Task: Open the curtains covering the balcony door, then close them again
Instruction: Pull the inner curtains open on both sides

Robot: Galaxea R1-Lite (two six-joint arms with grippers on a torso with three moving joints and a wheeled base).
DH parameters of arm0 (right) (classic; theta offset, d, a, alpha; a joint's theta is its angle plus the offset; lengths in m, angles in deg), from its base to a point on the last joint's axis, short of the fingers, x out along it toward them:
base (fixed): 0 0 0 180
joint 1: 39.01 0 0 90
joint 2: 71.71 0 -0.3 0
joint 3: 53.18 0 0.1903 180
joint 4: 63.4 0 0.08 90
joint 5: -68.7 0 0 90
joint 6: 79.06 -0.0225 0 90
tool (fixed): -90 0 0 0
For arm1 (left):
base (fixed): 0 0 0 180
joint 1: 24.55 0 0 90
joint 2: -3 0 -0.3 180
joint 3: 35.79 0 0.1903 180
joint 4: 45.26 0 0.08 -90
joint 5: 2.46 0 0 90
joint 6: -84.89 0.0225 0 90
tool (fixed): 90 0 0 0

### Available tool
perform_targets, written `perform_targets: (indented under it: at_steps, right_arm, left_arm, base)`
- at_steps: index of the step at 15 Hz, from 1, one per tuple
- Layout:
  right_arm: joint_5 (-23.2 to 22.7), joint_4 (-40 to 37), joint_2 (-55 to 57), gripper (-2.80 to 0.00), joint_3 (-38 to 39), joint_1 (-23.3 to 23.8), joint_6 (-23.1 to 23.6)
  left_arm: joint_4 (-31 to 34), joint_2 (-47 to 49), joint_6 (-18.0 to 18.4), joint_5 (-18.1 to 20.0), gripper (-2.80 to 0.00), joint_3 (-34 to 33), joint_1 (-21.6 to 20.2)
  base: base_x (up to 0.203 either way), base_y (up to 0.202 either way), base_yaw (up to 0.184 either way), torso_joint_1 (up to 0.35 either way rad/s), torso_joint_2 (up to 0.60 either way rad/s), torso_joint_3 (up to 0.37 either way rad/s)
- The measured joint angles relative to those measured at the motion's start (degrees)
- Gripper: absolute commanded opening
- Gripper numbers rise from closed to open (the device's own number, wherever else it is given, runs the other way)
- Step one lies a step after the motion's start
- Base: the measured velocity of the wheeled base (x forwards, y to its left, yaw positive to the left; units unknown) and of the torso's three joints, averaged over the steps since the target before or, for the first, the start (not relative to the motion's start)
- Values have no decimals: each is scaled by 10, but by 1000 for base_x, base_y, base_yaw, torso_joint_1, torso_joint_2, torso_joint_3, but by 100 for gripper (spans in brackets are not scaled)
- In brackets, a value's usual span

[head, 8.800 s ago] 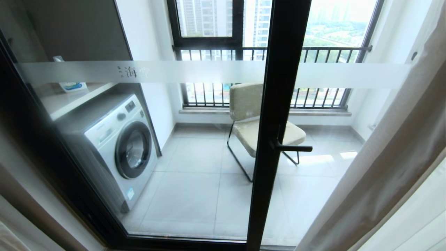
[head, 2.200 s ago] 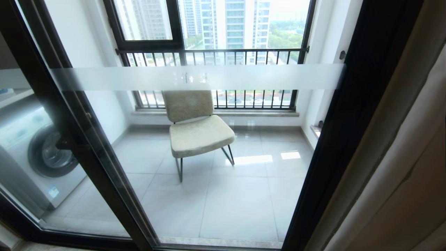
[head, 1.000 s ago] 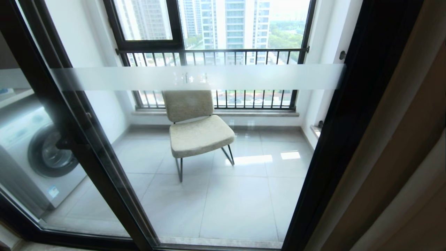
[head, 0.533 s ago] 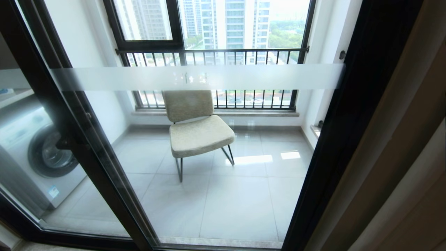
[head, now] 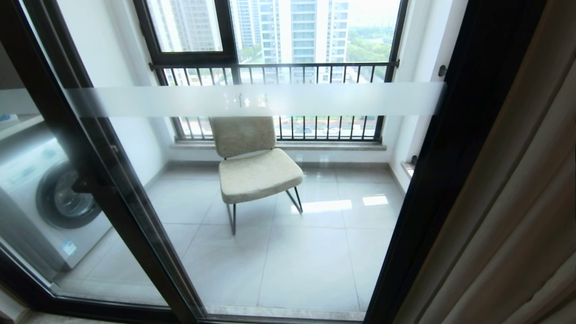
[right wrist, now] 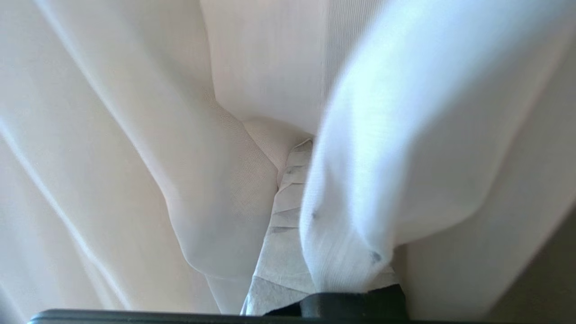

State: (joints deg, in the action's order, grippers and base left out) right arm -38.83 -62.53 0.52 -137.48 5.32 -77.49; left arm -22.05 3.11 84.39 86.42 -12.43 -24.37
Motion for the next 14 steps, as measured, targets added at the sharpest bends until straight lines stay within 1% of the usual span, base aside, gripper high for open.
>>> perform_targets:
  at_steps: [2, 5, 7, 11, 12, 14]
  right_arm:
    - [0, -3, -9, -280, 1, -36, 0]
    - [0, 2, -15, -280, 12, -73, 1]
    - [0, 5, -19, -280, 26, -87, 1]
    - [0, 5, -21, -280, 33, -99, 2]
    - [0, 4, -21, 0, 34, -99, 2]
    - [0, 2, -25, 0, 36, -100, 1]
  left_arm:
    - [0, 0, 0, 0, -280, 0, 0]
    - [0, 0, 0, 0, -280, 0, 0]
    - [0, 0, 0, 0, -280, 0, 0]
    - [0, 0, 0, 0, -280, 0, 0]
    - [0, 0, 0, 0, -280, 0, 0]
    - [0, 0, 0, 0, -280, 0, 0]
  base:
    - [0, 0, 0, 0, 0, 0]
    - [0, 0, 0, 0, 0, 0]
    - [0, 0, 0, 0, 0, 0]
    - [0, 0, 0, 0, 0, 0]
    - [0, 0, 0, 0, 0, 0]
    - [0, 0, 0, 0, 0, 0]
